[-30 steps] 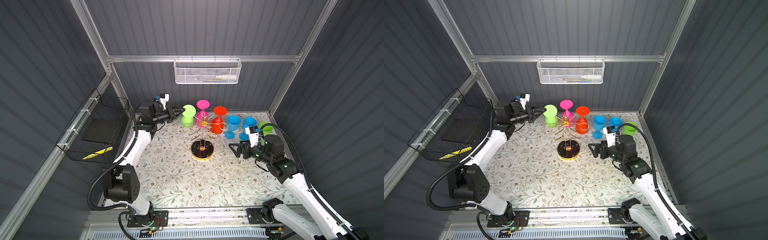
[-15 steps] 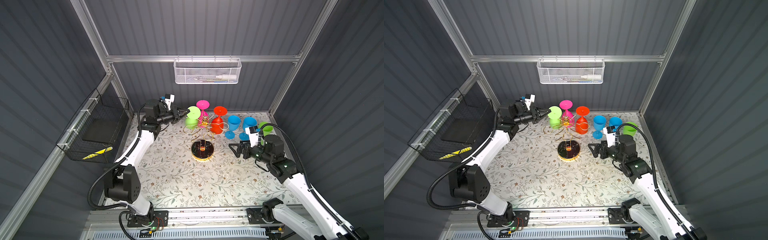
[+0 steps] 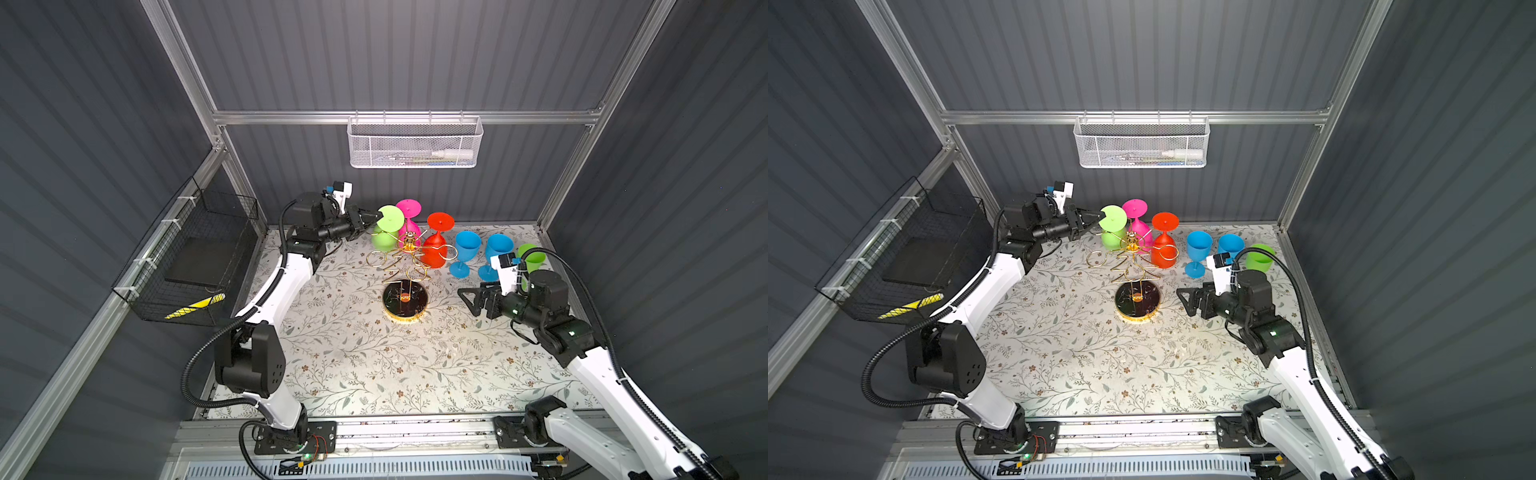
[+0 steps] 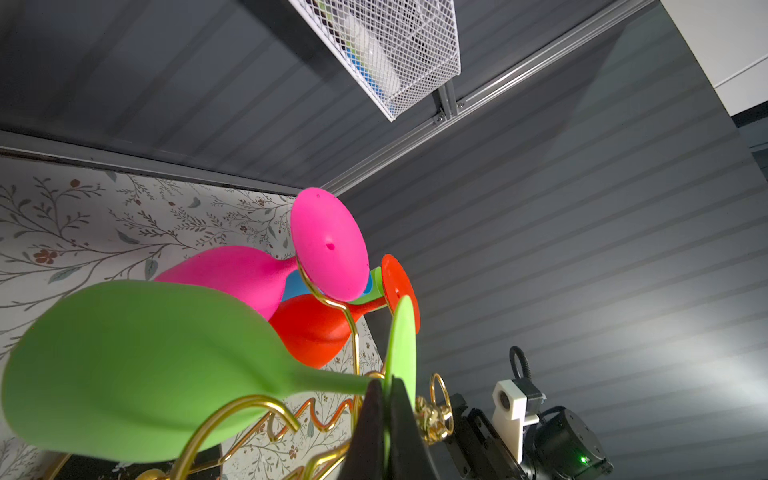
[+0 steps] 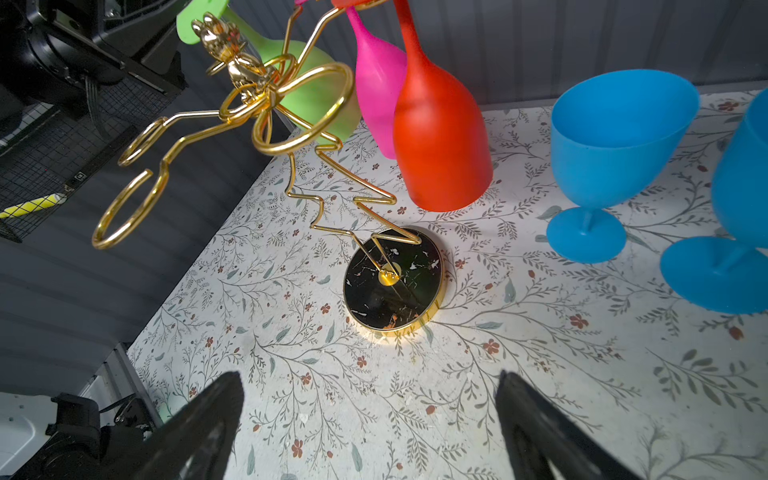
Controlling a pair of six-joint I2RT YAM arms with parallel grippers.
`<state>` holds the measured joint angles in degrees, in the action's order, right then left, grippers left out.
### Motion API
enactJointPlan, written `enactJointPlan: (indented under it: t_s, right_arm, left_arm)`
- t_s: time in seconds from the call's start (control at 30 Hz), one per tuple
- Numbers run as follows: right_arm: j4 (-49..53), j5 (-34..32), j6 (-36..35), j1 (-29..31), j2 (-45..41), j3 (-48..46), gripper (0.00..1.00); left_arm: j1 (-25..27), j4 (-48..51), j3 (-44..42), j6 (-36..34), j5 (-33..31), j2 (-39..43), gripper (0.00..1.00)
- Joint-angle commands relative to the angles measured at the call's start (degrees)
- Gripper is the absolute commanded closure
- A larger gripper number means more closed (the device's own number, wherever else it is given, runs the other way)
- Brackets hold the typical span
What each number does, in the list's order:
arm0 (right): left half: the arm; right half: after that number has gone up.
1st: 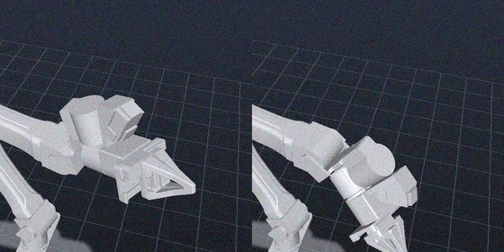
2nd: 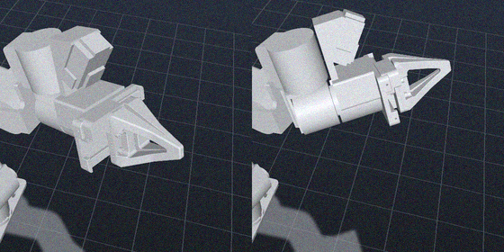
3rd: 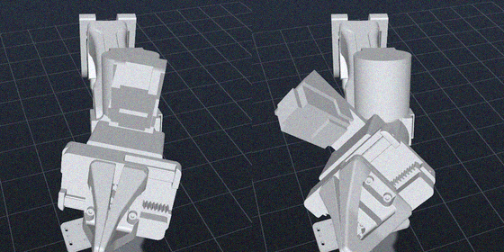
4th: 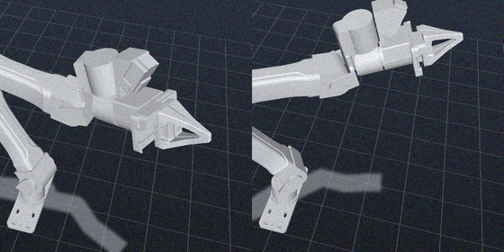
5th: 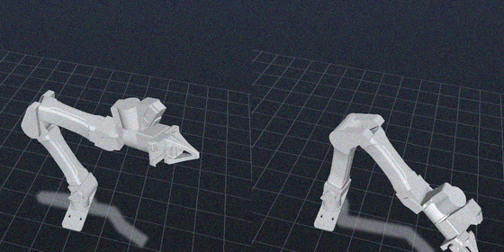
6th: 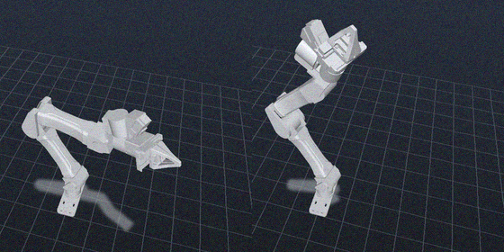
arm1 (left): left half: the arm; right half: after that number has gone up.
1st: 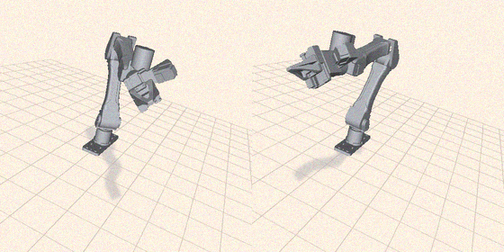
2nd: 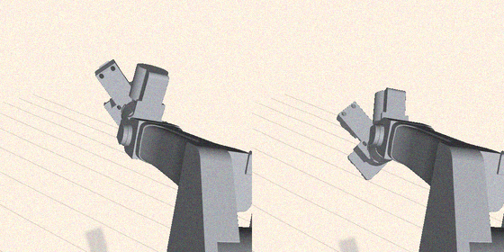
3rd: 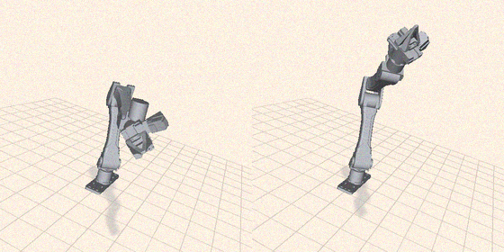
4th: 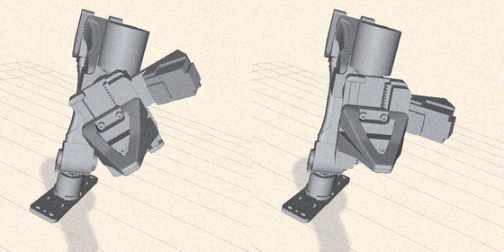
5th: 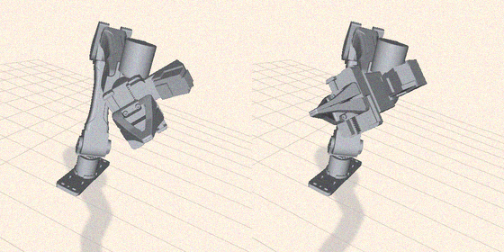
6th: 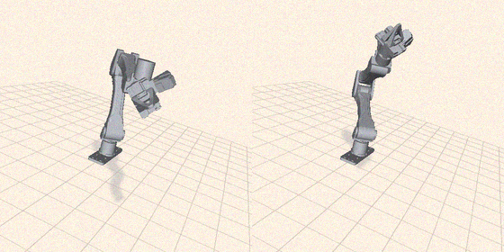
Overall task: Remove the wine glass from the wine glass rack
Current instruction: 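Lift the green glass off the rack hook with the left gripper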
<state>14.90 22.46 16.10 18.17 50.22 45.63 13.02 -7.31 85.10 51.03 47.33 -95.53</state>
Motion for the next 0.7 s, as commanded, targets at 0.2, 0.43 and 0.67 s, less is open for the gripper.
enactJointPlan:
  t_s: [0.2,0.43,0.67]
  right_arm:
    - [1.01,-0.84,-0.39,0.37,-1.52,0.16,0.03]
    - [1.04,-0.86,-0.37,0.33,-1.78,0.16,0.02]
    - [1.79,-1.32,-0.77,0.37,-2.58,0.86,0.02]
  left_arm:
    - [-2.83,0.02,1.92,-2.99,-3.83,0.84,1.00]
    - [-7.65,-0.64,1.65,-1.77,-3.05,3.17,1.00]
    - [-12.25,-1.98,2.08,0.68,-0.86,7.81,1.00]
